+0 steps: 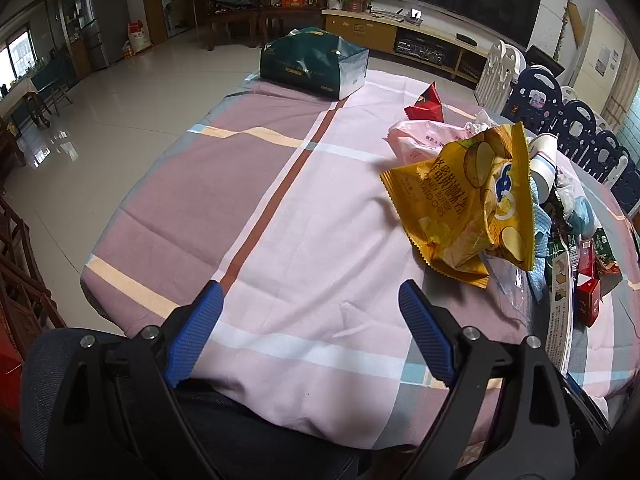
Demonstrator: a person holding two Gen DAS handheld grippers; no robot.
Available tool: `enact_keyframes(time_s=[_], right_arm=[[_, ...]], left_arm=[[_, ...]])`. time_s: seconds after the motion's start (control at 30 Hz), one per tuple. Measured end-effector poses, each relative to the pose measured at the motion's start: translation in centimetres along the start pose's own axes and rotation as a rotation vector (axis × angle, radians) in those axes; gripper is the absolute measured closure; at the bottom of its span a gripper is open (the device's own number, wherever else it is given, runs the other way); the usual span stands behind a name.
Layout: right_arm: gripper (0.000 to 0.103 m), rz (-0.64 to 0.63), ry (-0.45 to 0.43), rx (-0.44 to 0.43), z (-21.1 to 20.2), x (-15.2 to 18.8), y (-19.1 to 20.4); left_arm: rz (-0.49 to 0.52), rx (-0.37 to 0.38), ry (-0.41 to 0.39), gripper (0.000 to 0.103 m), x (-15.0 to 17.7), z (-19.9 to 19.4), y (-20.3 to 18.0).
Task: Collect trash
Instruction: 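Lift the ointment box with the right tool while the left tool grasps the yellow chip bag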
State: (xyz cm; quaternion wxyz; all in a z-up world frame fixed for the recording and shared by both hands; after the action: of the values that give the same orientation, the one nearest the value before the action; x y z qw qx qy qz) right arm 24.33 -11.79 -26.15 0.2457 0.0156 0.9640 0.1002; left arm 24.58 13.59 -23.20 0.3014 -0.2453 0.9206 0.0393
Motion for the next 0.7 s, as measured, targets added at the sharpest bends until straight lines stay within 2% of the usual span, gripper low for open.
enact_keyframes(time_s=[0.07, 0.13, 0.2, 0.47, 0.5, 0.7], right_arm=[[0.058, 0.007, 0.006, -0.01, 0.1, 0.0, -0.1], [0.049, 0.018, 0.004, -0.018, 0.3, -0.4, 0.1], [0.047, 0.014, 0.005, -0.017, 0.4, -0.6, 0.2], [0.048, -0.045, 0.001, 0.013, 1.2, -0.9, 1.2], [0.053, -0.053, -0.003, 0.015, 1.2, -0.8, 1.3], [0.059, -0.054, -0.022, 0.002, 0.8, -0.6, 1.4]], left_arm=[[-0.002, 0.002, 0.002, 0.014, 0.0, 0.0, 0.0], [-0.004, 0.004, 0.004, 0.014, 0.0, 0.0, 0.0], [-0.004, 0.005, 0.005, 0.014, 0.0, 0.0, 0.0], [0.003, 0.005, 0.004, 0.013, 0.1, 0.1, -0.1], [0.003, 0.004, 0.005, 0.013, 0.1, 0.1, -0.2], [-0.002, -0.002, 0.003, 0.013, 0.0, 0.1, 0.0]])
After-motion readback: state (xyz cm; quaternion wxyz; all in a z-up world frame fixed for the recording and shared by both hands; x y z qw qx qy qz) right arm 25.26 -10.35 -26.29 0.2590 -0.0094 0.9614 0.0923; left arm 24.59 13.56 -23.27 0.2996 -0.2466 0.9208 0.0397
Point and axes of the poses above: each gripper's, at about its wrist camera, not at the fingertips, and z roughly the way its jaws point, y to its left, x to its underside, the point moved 5 cm from there along z, roughly the way its jaws point, and after that the axes turned 6 degrees about -z, right-handed, at the moved point
